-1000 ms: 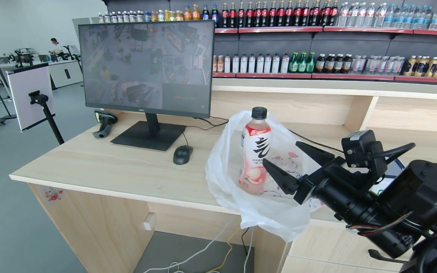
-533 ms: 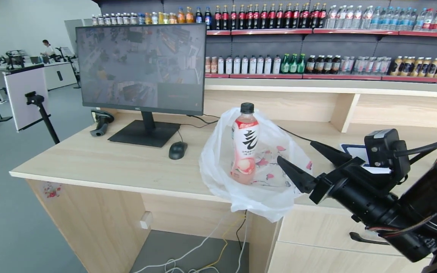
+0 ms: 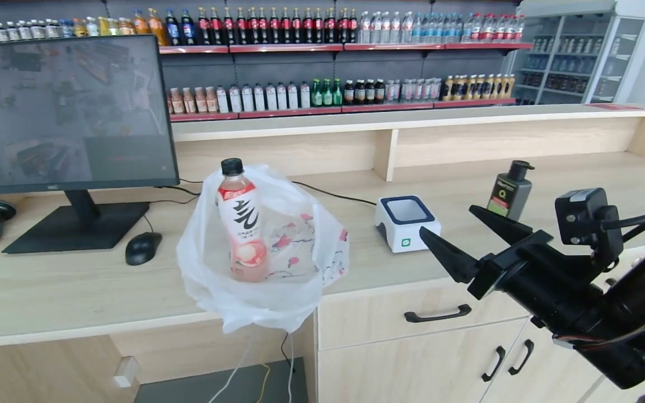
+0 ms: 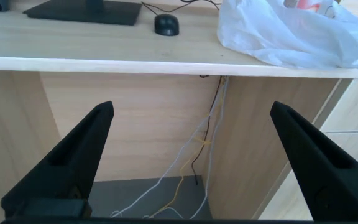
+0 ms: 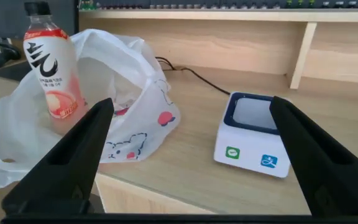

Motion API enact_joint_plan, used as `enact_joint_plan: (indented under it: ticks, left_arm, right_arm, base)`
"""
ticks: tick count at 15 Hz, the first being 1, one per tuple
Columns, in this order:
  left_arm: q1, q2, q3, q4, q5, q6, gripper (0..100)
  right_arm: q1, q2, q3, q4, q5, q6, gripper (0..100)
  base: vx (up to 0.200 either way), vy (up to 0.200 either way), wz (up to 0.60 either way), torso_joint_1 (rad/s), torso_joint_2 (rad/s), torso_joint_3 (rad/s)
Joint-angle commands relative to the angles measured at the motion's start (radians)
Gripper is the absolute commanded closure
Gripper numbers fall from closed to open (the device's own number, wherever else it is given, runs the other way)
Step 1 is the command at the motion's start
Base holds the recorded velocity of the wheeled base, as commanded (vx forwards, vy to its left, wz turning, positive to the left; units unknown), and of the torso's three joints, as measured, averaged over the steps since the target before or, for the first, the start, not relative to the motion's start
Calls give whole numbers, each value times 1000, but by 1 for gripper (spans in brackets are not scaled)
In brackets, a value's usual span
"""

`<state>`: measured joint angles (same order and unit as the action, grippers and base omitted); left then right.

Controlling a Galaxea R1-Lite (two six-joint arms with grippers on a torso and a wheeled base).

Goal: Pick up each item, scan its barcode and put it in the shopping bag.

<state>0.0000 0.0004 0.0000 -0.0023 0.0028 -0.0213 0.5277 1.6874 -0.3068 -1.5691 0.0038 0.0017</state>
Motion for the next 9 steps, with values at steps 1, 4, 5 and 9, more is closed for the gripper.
enact_joint_plan:
  ticks: [1, 4, 5, 9]
  left_arm:
    - [0, 1, 0, -1, 0, 0, 0]
    - [2, 1, 0, -1, 0, 0, 0]
    - [2, 1, 0, -1, 0, 0, 0]
    - [2, 1, 0, -1, 0, 0, 0]
  right_arm:
    - [12, 8, -11, -2, 1, -2, 0]
    - [15, 12, -8, -2, 1, -2, 0]
    - [14, 12, -9, -2, 1, -2, 0]
    - [15, 17, -9, -2, 1, -5, 0]
  base:
    - [0, -200, 0, 2, 2, -2]
    - [0, -200, 0, 4, 4, 2]
    - [0, -200, 0, 2, 2, 2]
    - [0, -200, 0, 2, 2, 5]
